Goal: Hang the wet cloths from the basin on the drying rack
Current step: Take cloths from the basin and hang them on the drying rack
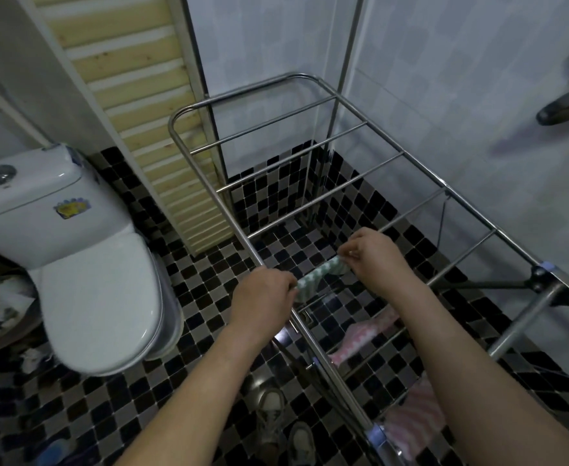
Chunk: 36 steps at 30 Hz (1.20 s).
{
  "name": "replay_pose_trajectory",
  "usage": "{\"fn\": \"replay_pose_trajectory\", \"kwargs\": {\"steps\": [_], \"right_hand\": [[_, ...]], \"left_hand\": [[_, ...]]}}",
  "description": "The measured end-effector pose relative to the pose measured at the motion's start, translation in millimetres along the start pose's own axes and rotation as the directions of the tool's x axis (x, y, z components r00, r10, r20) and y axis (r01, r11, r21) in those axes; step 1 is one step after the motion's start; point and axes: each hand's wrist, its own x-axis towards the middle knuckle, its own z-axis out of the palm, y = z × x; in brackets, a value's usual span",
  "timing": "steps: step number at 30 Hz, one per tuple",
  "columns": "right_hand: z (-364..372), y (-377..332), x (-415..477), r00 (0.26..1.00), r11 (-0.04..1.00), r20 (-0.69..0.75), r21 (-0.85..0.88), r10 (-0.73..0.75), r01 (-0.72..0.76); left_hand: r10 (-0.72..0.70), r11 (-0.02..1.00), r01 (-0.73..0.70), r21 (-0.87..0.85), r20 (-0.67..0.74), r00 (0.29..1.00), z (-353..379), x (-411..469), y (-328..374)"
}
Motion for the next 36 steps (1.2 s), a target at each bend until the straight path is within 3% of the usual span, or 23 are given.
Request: {"fn": "replay_pose_trajectory", "kwargs": {"steps": [6, 12, 16, 22, 27, 31, 34, 36], "right_hand": [[5.0, 0.1, -2.7, 0.997, 0.996, -0.062, -0.081, -0.037, 0.031], [-4.0, -17.0, -12.6, 1.000, 0.993, 0.026, -0.115, -0.007, 0.010], [-9.9, -42.4, -33.3, 0.998, 0.977, -0.032, 0.204, -0.047, 0.053], [-8.2, -110.9, -63.9, 0.989, 0.835, 0.069, 0.545, -0.131, 0.072], [19.9, -193.3, -91.5, 0.932, 0.729, 0.159, 0.669, -0.326, 0.141], [59.4, -262.5, -124.5, 0.843, 0.659, 0.281, 0.744, -0.460, 0.111], [102.7, -328.3, -171.6, 0.709, 0.646, 0.429, 0.762, -0.559, 0.049], [122.5, -343.3, -187.7, 0.660, 0.659, 0.485, 0.752, -0.574, 0.021]], "left_hand": [[-0.034, 0.993, 0.039, 0.107, -0.048, 0.998, 4.3, -6.4, 13.9], [-0.080, 0.993, 0.065, -0.095, -0.163, 0.983, -0.9, -30.2, 20.2], [-0.181, 0.951, 0.114, -0.287, -0.217, 0.959, -16.2, -71.0, 17.8], [-0.404, 0.811, 0.212, -0.545, -0.259, 0.877, -41.7, -147.2, -15.5], [-0.637, 0.723, 0.384, -0.574, -0.340, 0.692, -54.3, -219.4, -60.3], [-0.793, 0.557, 0.532, -0.638, -0.219, 0.568, -52.4, -287.1, -96.6], [-0.897, 0.412, 0.598, -0.687, -0.189, 0.400, -47.5, -369.1, -131.5], [-0.925, 0.342, 0.607, -0.718, -0.143, 0.352, -41.5, -394.7, -141.3]]}}
